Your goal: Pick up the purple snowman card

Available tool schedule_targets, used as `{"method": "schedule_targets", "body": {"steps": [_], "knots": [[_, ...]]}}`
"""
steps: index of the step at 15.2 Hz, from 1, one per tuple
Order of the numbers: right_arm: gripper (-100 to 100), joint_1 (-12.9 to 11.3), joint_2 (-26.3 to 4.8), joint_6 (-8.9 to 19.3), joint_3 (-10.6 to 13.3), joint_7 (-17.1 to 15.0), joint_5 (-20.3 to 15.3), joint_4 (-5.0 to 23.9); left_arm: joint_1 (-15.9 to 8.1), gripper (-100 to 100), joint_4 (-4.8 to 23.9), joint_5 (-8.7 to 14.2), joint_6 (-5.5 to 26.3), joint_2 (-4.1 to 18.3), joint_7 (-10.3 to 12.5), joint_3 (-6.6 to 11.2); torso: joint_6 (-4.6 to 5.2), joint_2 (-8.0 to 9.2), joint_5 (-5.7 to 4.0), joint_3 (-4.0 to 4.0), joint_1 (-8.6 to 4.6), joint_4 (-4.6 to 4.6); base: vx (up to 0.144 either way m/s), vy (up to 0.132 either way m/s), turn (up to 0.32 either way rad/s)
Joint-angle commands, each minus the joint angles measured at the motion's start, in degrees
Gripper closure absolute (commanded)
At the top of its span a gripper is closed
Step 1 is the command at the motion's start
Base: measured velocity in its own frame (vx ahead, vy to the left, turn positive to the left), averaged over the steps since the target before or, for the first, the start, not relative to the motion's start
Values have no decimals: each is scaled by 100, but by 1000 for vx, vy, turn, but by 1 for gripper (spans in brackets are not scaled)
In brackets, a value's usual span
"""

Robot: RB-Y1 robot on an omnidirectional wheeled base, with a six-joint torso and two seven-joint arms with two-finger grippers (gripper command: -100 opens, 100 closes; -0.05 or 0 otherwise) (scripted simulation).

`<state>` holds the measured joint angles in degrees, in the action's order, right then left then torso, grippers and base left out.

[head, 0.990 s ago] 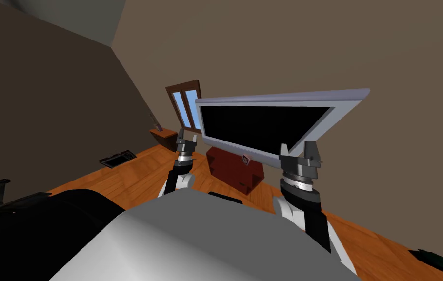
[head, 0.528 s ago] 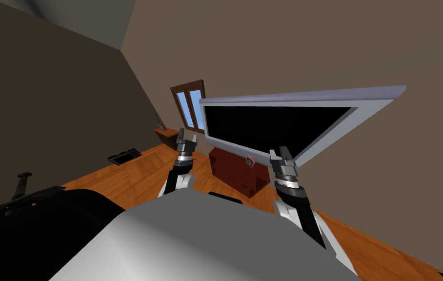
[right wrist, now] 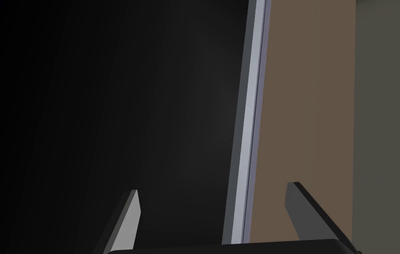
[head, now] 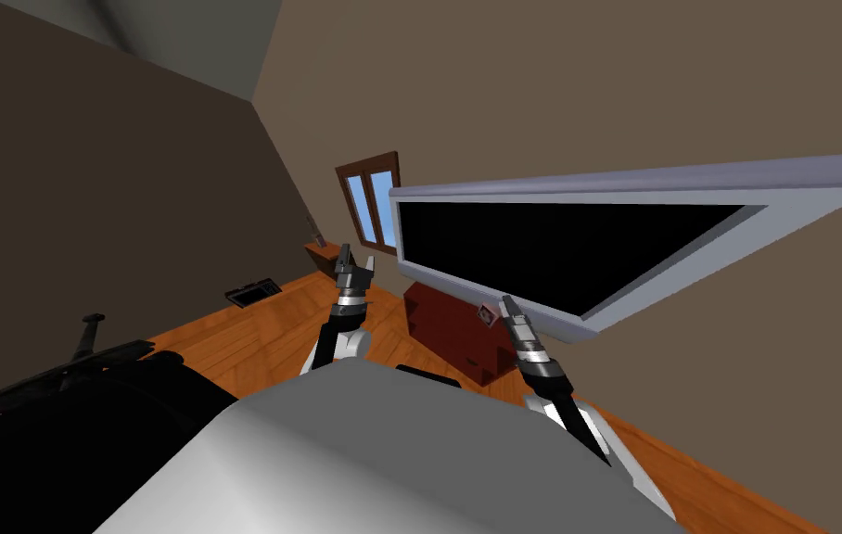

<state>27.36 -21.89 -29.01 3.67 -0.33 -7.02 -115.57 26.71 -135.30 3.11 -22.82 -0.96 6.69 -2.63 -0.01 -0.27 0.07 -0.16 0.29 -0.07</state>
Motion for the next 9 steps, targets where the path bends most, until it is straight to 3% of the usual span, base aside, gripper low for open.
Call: {"method": "schedule_targets", "body": {"steps": [1, 4, 5, 8, 9], "knots": [[-100, 64, -286, 67, 117, 104, -139, 286, 0, 0, 0, 0, 0, 0, 0, 0, 0, 0, 0, 0, 0, 0, 59, 80, 106], [-100, 89, -606, 97, 208, 184, -245, 715, 0, 0, 0, 0, 0, 0, 0, 0, -2, -2, 1, -1, 8, 0, 64, 85, 111], [-100, 89, -606, 97, 208, 184, -245, 715, 0, 0, 0, 0, 0, 0, 0, 0, 1, 0, 1, 0, 6, 0, 38, 55, 23], [-100, 140, -1055, 160, 399, 354, -466, 1177, 0, 0, 0, 0, 0, 0, 0, 0, 0, 8, 0, 4, 0, 2, 50, 71, 105], [-100, 140, -1117, 160, 399, 354, -466, 1209, 0, 0, 0, 0, 0, 0, 0, 0, -1, 6, 1, 4, 4, 2, 63, 82, 121]]}}
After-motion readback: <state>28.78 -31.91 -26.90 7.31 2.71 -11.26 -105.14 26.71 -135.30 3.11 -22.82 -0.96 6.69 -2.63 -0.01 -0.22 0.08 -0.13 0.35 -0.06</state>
